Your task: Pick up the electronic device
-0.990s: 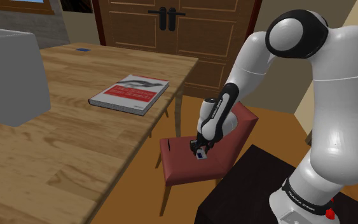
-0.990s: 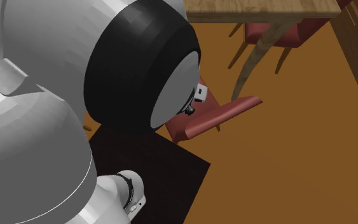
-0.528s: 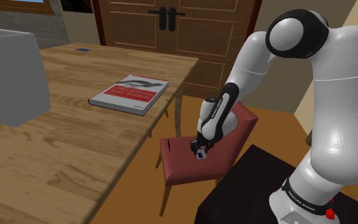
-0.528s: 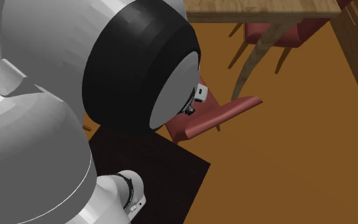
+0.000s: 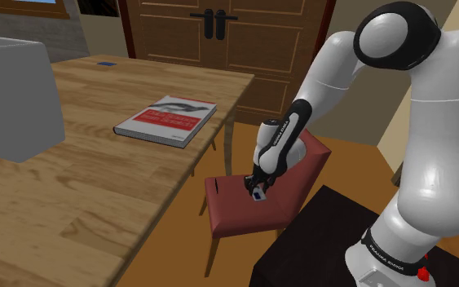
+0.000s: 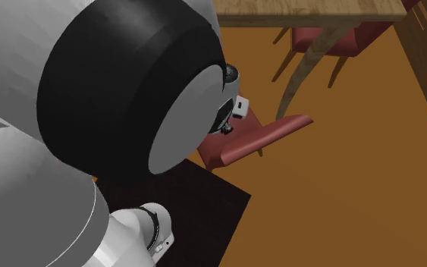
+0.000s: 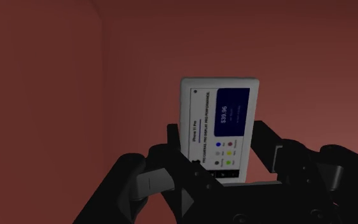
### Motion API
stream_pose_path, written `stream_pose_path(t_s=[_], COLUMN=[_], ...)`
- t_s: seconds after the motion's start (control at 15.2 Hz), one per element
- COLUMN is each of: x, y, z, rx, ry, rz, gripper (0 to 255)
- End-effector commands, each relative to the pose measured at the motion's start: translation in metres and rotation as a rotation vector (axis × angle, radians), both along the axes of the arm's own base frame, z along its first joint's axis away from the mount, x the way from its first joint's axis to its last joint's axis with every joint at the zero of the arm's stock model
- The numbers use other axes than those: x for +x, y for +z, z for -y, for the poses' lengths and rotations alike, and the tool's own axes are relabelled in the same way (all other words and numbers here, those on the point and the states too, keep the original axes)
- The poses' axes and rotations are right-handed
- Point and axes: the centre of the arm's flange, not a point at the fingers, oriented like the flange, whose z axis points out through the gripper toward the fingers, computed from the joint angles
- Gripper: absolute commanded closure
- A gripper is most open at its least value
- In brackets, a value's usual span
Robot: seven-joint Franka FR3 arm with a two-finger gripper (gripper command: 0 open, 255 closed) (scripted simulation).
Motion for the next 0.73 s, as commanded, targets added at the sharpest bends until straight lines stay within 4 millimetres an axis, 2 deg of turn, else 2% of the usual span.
stream_pose_path(t_s=[0.0,0.53,0.66], x=[-0.001,-0.001,-0.001], y=[0.011,0.053,0.054], z=[-0.001,-0.001,-0.001], rx=[0.0,0.0,0.0], ry=[0.0,0.0,0.0], rz=[0.0,0.0,0.0], gripper=[255,255,255])
